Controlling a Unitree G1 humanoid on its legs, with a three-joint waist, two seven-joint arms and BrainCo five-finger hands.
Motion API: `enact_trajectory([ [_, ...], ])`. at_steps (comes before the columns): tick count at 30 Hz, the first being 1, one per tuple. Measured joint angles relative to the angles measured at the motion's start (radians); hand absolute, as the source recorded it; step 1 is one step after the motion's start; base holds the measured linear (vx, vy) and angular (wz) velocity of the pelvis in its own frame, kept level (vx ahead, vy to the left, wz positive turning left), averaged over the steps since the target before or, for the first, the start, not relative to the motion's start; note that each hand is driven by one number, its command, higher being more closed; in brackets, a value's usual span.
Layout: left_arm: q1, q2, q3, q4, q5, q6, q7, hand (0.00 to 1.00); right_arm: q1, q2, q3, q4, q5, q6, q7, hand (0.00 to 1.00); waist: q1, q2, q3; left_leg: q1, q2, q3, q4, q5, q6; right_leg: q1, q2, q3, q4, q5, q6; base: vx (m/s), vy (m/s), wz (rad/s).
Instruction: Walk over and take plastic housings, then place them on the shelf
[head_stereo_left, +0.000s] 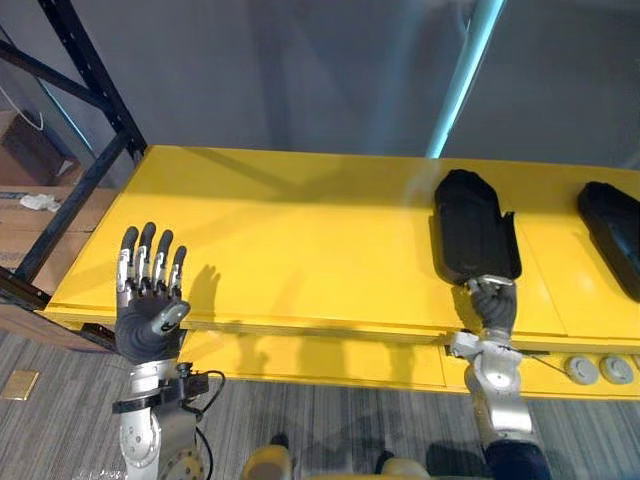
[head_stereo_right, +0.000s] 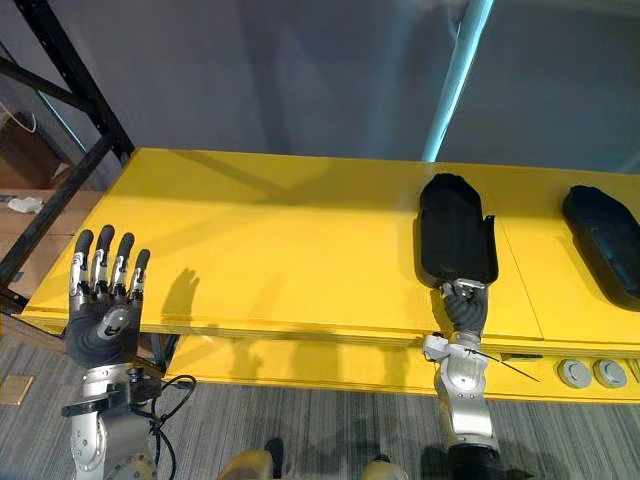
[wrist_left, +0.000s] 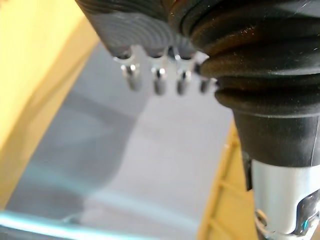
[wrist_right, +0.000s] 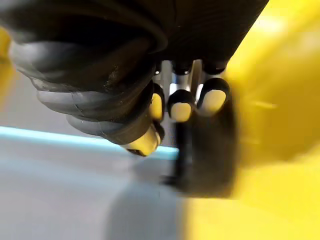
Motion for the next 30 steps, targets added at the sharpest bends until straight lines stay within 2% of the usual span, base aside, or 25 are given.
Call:
enact_trajectory([
  [1,-0.003,0.0,-0.01,0.0,0.0,-0.005,-0.008,0.0,0.029,0.002,-0.001,-0.069,-0.003,-0.009,0.001,0.0,-0.008,-0.004,-0.002,0.001,0.007,0.02,0.005,-0.007,0.0,-0.01,0.004,0.024,0.0,0.002,0.0,0.04,0.015,-0.49],
  [2,-0.005,0.001,-0.012,0.0,0.0,-0.008,-0.01,0.0,0.044,0.002,-0.002,-0.094,-0.003,-0.012,0.001,0.0,-0.012,-0.005,-0.002,0.002,0.008,0.026,0.005,-0.01,0.0,-0.011,0.006,0.031,-0.001,0.003,0.0,0.05,0.016,-0.38],
  [3,-0.015,0.002,-0.035,0.0,-0.002,-0.011,-0.015,0.0,0.074,0.002,-0.002,-0.131,0.0,-0.014,0.003,0.0,-0.03,-0.009,-0.002,0.003,0.011,0.043,0.005,-0.013,0.0,-0.017,0.006,0.042,-0.003,0.005,0.001,0.04,0.023,-0.44],
  [6,-0.062,0.007,-0.097,0.002,-0.028,-0.012,-0.014,0.0,0.139,0.01,0.005,-0.172,0.014,-0.013,0.035,0.0,-0.042,-0.009,-0.003,0.02,0.026,0.116,0.004,-0.032,-0.001,-0.045,0.021,0.12,-0.022,0.025,0.0,0.03,0.031,-0.7],
  [11,-0.132,0.032,-0.192,0.049,-0.029,-0.023,-0.004,0.0,0.213,0.031,0.001,-0.18,0.1,-0.005,0.045,0.0,-0.108,-0.006,-0.018,0.042,0.043,0.254,0.008,-0.064,-0.004,-0.083,0.045,0.26,-0.081,0.079,0.005,0.03,0.047,-0.86],
  [15,-0.179,0.046,-0.249,0.107,-0.027,-0.029,0.045,0.0,0.322,0.058,-0.056,-0.18,0.185,0.004,0.066,0.0,-0.166,0.013,-0.036,0.079,0.051,0.355,0.003,-0.086,-0.008,-0.097,0.061,0.359,-0.119,0.113,0.012,0.05,0.033,-0.75],
  [16,-0.199,0.059,-0.26,0.132,-0.026,-0.03,0.066,0.0,0.35,0.06,-0.076,-0.18,0.207,0.002,0.07,0.0,-0.19,0.019,-0.039,0.09,0.052,0.379,-0.001,-0.089,-0.008,-0.098,0.064,0.379,-0.126,0.12,0.013,0.02,0.011,-0.6],
  [19,-0.231,0.07,-0.264,0.168,0.008,-0.046,0.125,0.0,0.393,0.066,-0.111,-0.18,0.223,-0.032,0.075,0.0,-0.225,0.033,-0.047,0.109,0.061,0.425,0.002,-0.103,-0.013,-0.102,0.074,0.423,-0.141,0.134,0.017,-0.01,0.007,-0.51],
  [21,-0.248,0.07,-0.264,0.171,0.062,-0.071,0.178,0.0,0.403,0.071,-0.124,-0.179,0.223,-0.066,0.069,0.0,-0.233,0.042,-0.053,0.104,0.057,0.442,0.018,-0.112,-0.008,-0.12,0.079,0.454,-0.142,0.142,0.019,-0.07,-0.007,-0.44],
  [22,-0.253,0.069,-0.26,0.17,0.077,-0.075,0.203,0.0,0.397,0.07,-0.122,-0.175,0.223,-0.074,0.07,0.0,-0.224,0.043,-0.053,0.095,0.053,0.404,0.049,-0.117,0.004,-0.13,0.082,0.475,-0.141,0.145,0.02,-0.1,-0.006,-0.64],
  [23,-0.247,0.067,-0.25,0.168,0.093,-0.08,0.233,0.0,0.383,0.068,-0.11,-0.165,0.221,-0.079,0.071,0.0,-0.211,0.046,-0.053,0.071,0.05,0.317,0.103,-0.129,0.024,-0.134,0.088,0.508,-0.141,0.149,0.019,-0.11,0.002,-1.1],
  [24,-0.22,0.059,-0.217,0.158,0.124,-0.084,0.288,0.0,0.33,0.062,-0.072,-0.137,0.217,-0.085,0.091,0.0,-0.187,0.059,-0.057,0.031,0.036,0.164,0.188,-0.157,0.069,-0.154,0.105,0.573,-0.135,0.147,0.004,-0.09,0.021,-1.17],
  [26,-0.181,0.052,-0.184,0.129,0.151,-0.084,0.325,0.0,0.274,0.047,-0.027,-0.087,0.205,-0.084,0.111,0.0,-0.162,0.067,-0.053,0.003,0.009,0.024,0.251,-0.189,0.106,-0.173,0.123,0.628,-0.125,0.144,-0.006,-0.09,0.097,-1.18],
  [27,-0.148,0.049,-0.174,0.095,0.185,-0.092,0.335,0.0,0.241,0.023,0.003,-0.055,0.198,-0.079,0.111,0.0,-0.136,0.099,-0.063,0.001,-0.003,-0.065,0.254,-0.236,0.115,-0.204,0.145,0.65,-0.109,0.138,-0.015,-0.18,0.264,-1.2],
  [28,-0.133,0.044,-0.169,0.059,0.213,-0.106,0.33,0.0,0.21,-0.004,0.017,-0.037,0.197,-0.066,0.105,0.0,-0.123,0.139,-0.065,-0.001,-0.002,-0.124,0.237,-0.306,0.111,-0.238,0.167,0.651,-0.092,0.138,-0.016,-0.19,0.279,-0.87],
  [29,-0.138,0.043,-0.168,0.048,0.22,-0.113,0.326,0.0,0.194,-0.007,0.028,-0.026,0.197,-0.057,0.1,0.0,-0.116,0.147,-0.058,-0.001,-0.005,-0.135,0.235,-0.324,0.075,-0.247,0.169,0.653,-0.078,0.139,-0.014,-0.17,0.241,-0.45],
  [30,-0.146,0.042,-0.168,0.037,0.221,-0.115,0.306,0.0,0.182,-0.004,0.043,-0.012,0.202,-0.035,0.067,0.0,-0.107,0.131,-0.044,0.0,-0.028,-0.122,0.25,-0.32,0.068,-0.262,0.155,0.657,-0.037,0.143,-0.006,-0.15,0.163,-0.16],
])
